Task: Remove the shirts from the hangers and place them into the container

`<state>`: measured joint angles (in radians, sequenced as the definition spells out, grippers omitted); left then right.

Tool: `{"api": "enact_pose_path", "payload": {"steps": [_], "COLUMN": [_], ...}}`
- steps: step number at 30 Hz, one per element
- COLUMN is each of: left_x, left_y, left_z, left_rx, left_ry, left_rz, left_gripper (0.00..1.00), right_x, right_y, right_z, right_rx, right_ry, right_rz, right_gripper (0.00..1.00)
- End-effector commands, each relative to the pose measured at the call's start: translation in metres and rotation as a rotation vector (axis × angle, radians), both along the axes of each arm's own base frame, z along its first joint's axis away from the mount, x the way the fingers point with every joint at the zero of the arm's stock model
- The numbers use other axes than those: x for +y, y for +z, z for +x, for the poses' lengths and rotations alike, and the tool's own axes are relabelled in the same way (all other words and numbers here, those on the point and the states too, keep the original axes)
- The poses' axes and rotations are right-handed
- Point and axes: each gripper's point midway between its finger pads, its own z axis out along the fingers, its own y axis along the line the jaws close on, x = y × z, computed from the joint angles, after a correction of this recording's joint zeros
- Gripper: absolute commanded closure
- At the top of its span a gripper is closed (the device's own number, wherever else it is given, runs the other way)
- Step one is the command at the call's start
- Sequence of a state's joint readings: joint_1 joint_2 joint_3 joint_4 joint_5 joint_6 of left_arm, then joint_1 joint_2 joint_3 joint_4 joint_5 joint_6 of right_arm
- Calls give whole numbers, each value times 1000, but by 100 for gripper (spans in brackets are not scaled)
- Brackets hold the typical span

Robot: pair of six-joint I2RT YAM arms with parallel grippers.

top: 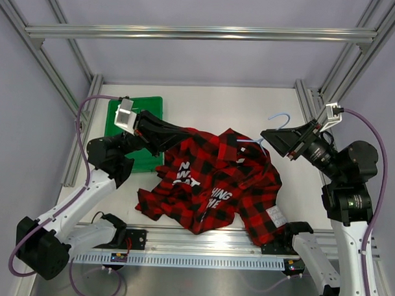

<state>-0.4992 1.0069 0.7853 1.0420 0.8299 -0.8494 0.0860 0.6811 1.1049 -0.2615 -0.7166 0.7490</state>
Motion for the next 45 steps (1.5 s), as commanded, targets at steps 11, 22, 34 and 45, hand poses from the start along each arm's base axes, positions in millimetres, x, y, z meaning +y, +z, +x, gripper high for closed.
{"api": "enact_pose_path", "payload": {"steps": [11,22,34,45], "left_x": [5,-8,29,29], "left_y": [35,22,-11,-28], "left_z": [-12,-16,17,47], "left_rx": [-106,-41,59,84], "left_ry": [4,-16,395,492], "left_rz": [-73,107,270,372], "left_gripper": [100,32,31,30], "right_x": [0,10,-3,-1], "right_y": [-12,8,57,81], "right_z": [12,23,31,11], "right_rx": [13,-35,-99,-129], "right_ry": [-56,-11,-98,-54], "right_rz": [-35,-126,-226,-240], "right_gripper": [100,100,100,100]}}
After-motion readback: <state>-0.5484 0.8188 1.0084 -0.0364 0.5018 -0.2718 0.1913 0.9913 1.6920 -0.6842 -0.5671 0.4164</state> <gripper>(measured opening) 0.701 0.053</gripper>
